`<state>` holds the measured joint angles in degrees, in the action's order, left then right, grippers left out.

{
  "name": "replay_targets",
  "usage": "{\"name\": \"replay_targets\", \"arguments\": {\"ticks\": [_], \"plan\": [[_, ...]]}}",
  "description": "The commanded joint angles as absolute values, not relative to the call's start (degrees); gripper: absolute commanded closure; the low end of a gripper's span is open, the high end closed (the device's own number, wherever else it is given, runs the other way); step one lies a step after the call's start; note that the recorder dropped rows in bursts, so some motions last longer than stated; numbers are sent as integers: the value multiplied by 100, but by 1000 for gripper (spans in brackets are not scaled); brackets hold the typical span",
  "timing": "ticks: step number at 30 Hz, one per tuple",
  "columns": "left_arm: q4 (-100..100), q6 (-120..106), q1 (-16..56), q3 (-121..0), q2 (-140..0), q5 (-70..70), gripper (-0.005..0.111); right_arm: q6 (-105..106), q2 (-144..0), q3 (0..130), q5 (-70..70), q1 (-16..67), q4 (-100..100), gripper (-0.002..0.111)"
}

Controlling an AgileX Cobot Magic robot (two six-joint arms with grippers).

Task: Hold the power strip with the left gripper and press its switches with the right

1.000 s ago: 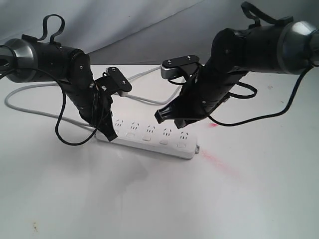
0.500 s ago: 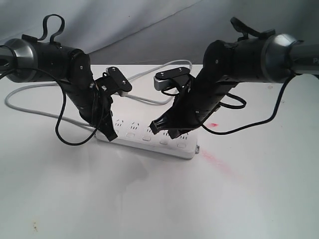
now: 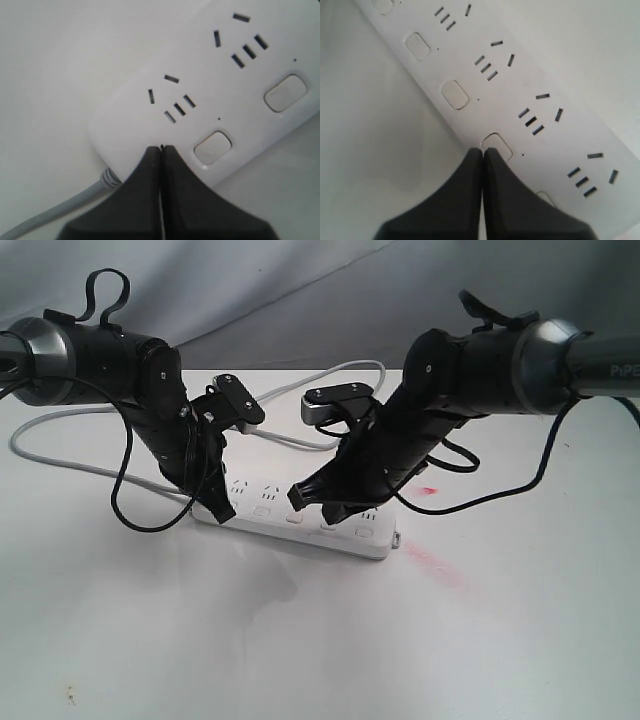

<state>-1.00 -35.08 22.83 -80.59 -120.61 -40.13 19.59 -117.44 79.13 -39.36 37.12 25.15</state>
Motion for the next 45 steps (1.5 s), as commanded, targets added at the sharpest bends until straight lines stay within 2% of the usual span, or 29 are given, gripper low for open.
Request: {"name": "replay_targets", "arguments": {"ticks": [1, 14, 33, 45], "plan": [[-119, -3436, 2292, -8030, -12163, -4132, 107, 2072, -11864, 7942, -3793, 3747, 2556, 108], [-119, -3436, 2292, -8030, -12163, -4132, 107, 2100, -11954, 7942, -3402, 3747, 2556, 108], [-119, -3436, 2292, -8030, -12163, -4132, 107, 2100, -12240, 7942, -3670, 3827, 2539, 108], [-119, -3436, 2292, -8030, -12163, -4132, 107, 786, -12240, 7942, -3968, 3827, 1138, 108]]}}
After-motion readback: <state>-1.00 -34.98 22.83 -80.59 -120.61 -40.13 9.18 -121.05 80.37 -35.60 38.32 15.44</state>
